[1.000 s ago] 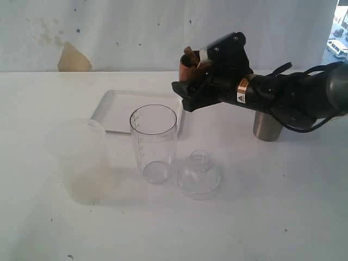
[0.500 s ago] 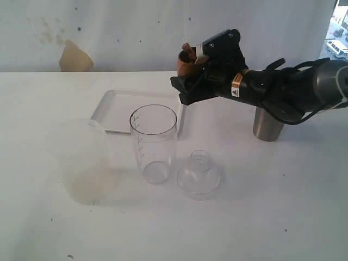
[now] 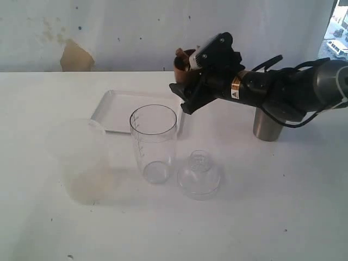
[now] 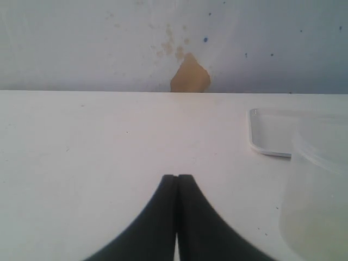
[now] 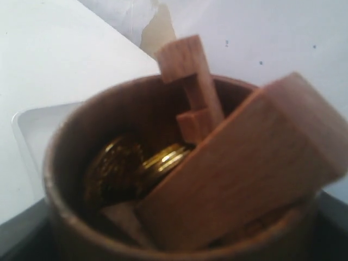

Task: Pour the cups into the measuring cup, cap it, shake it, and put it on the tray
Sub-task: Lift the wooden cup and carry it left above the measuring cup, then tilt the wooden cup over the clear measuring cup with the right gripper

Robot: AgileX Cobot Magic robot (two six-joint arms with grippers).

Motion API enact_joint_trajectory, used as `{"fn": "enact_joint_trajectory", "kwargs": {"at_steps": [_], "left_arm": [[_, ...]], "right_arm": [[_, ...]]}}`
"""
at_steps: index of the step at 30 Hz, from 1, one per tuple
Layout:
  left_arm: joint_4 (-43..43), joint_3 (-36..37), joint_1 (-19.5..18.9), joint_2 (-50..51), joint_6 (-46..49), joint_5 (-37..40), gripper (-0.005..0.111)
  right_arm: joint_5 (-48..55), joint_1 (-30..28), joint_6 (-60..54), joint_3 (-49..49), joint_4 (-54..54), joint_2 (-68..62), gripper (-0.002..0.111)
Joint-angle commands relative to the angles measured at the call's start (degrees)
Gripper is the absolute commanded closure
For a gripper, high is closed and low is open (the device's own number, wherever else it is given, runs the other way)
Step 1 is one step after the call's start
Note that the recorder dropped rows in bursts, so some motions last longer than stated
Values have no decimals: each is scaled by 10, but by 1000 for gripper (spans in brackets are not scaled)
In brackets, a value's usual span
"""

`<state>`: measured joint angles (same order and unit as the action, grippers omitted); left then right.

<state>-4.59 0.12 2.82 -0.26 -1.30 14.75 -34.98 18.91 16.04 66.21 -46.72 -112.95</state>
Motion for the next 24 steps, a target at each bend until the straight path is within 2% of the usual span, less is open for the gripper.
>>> {"fn": "enact_joint_trajectory", "kwargs": {"at_steps": [1, 17, 24], "left_arm": [[7, -1, -1, 3, 0, -1, 3], [7, -1, -1, 3, 0, -1, 3], [7, -1, -1, 3, 0, -1, 3]], "right_arm": [[-31, 0, -32, 6, -41, 3, 108], [-41, 0, -60, 6, -43, 4, 108], [-45, 0, -116, 6, -45, 5, 108]]}}
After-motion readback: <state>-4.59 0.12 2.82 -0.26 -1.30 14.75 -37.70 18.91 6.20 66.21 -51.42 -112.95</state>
